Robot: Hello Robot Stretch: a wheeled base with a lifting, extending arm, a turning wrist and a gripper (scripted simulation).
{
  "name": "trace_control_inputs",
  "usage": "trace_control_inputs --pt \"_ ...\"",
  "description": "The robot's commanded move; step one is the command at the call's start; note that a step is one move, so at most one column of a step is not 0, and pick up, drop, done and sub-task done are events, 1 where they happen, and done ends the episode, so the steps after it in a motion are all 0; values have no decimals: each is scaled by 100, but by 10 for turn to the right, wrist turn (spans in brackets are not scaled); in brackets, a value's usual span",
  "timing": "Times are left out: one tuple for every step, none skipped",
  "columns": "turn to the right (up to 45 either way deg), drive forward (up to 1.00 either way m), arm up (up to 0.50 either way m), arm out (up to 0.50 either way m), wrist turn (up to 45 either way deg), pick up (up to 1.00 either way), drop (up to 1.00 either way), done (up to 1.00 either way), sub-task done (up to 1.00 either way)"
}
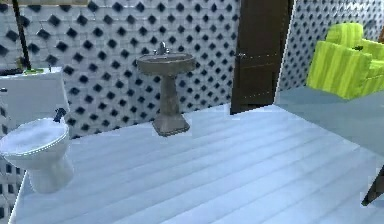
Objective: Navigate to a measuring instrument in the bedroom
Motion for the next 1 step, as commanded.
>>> trace_control_inputs --pt "270 0 0 0 0 0 0 0 0"
